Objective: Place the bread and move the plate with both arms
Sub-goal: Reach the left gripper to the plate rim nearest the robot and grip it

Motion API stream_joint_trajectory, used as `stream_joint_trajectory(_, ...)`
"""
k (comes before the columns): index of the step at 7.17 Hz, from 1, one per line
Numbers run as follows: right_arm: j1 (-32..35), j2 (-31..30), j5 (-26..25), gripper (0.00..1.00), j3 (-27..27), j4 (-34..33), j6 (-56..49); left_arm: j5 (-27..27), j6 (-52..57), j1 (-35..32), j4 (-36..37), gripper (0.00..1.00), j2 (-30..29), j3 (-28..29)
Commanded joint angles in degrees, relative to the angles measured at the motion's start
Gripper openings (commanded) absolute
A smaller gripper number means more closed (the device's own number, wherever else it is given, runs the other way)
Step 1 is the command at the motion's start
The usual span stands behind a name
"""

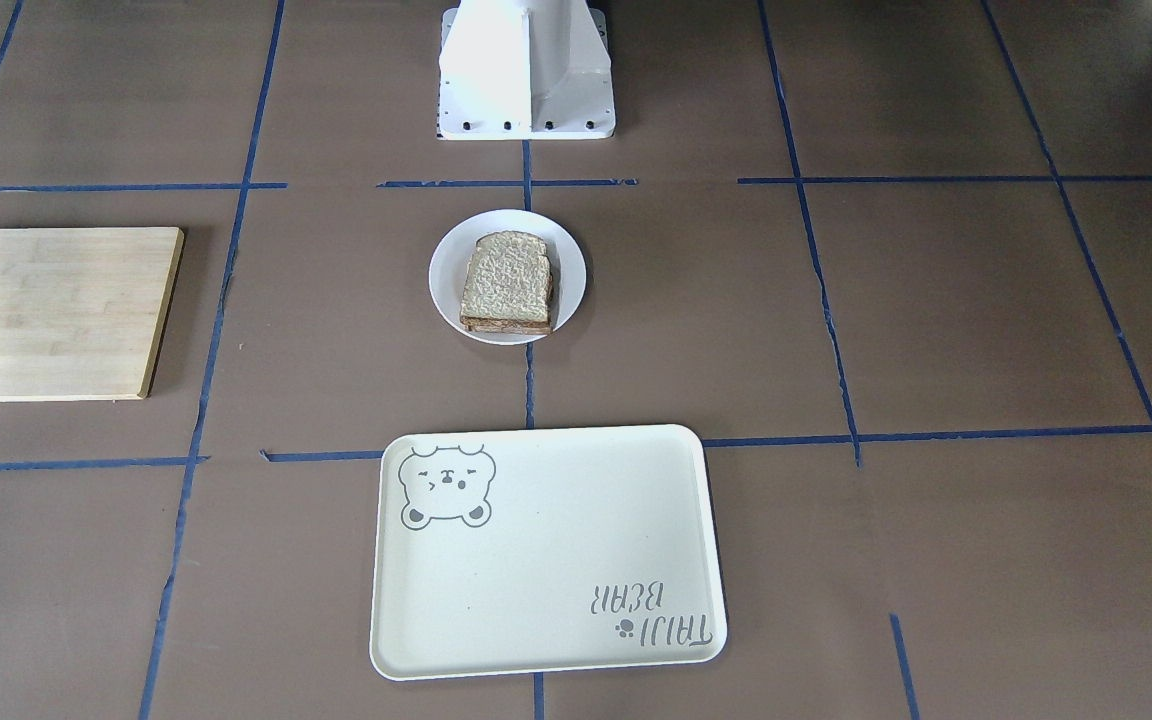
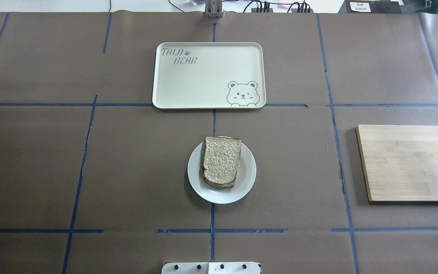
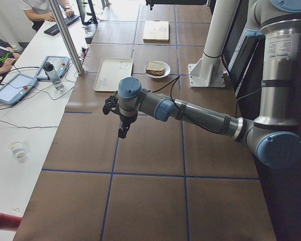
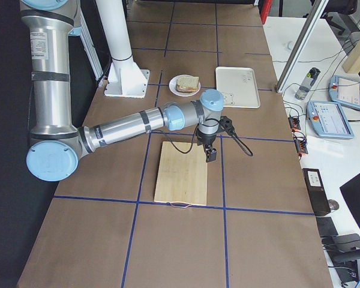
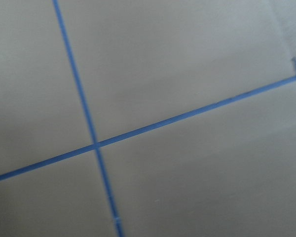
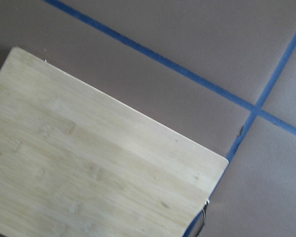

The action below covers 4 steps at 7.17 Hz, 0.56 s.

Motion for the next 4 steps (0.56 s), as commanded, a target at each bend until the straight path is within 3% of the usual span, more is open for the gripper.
stream_joint_trajectory(1, 5.1, -8.8, 4.2, 1.00, -0.1, 0.3, -6.0, -0.6, -20.7, 10.5, -15.3, 1.00, -0.6, -0.1)
stream_joint_trajectory(3, 5.4, -8.7, 4.4, 1.00, -0.3, 0.5, -5.5, -0.3, -50.3, 23.3, -30.8, 1.00, -3.4, 0.4)
stream_joint_trajectory(4, 5.4, -8.7, 4.4, 1.00, -0.3, 0.5, -5.5, 0.9, -58.8, 26.9, -35.6, 1.00, -5.2, 0.6)
